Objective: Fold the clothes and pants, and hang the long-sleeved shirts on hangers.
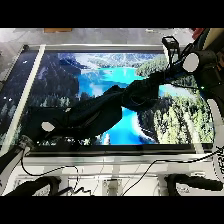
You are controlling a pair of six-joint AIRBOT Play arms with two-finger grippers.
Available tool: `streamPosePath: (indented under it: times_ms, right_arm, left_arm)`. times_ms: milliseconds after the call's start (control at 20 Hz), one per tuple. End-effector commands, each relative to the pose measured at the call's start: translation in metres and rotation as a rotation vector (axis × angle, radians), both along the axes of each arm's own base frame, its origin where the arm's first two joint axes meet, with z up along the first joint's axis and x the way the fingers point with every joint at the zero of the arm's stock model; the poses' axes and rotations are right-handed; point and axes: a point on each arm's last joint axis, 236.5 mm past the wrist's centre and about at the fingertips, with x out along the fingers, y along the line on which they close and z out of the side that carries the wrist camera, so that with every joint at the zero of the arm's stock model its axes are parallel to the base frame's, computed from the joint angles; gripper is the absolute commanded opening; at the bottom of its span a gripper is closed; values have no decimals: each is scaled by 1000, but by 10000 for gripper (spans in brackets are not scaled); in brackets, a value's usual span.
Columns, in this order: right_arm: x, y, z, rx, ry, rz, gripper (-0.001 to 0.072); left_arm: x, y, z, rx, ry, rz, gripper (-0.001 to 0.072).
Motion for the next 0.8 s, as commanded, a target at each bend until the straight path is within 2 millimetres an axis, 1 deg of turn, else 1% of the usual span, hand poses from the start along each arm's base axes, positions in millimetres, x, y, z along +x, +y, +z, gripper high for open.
streamPosePath:
  times_ms: [0,100,150,200,250,300,400,450,550,600,650,750]
  right_arm:
    - [6,-20,2,-84,-27,-26,32]
    - [14,-45,8,-123,-60,-77,31]
    - [18,-62,11,-121,-73,-116,31]
    - [21,-84,15,-113,-84,-175,31]
    - [22,-110,18,-111,-92,-233,31]
    - [20,-142,21,-111,-94,-301,31]
    - [8,-204,19,-88,-79,-438,30]
    - [3,-228,18,-37,-78,-501,30]
    - [-5,-259,20,112,-100,-597,30]
    - [-7,-267,23,198,-115,-637,30]
    - [-8,-271,27,283,-130,-660,30]
    - [-13,-277,29,358,-131,-684,30]
  left_arm:
    - [37,17,4,13,-58,191,34]
    - [68,47,19,-16,-77,380,33]
    - [84,68,29,-31,-93,462,33]
    - [98,93,40,-42,-112,535,33]
    - [109,119,51,-52,-131,609,32]
    - [119,148,63,-59,-154,685,32]
    - [132,201,85,-55,-214,800,32]
    - [138,225,97,-50,-249,848,32]
    - [150,260,124,-37,-328,914,32]
    - [156,268,135,-34,-358,923,32]
    - [163,273,146,-33,-384,922,32]
    - [175,279,167,-29,-433,915,32]
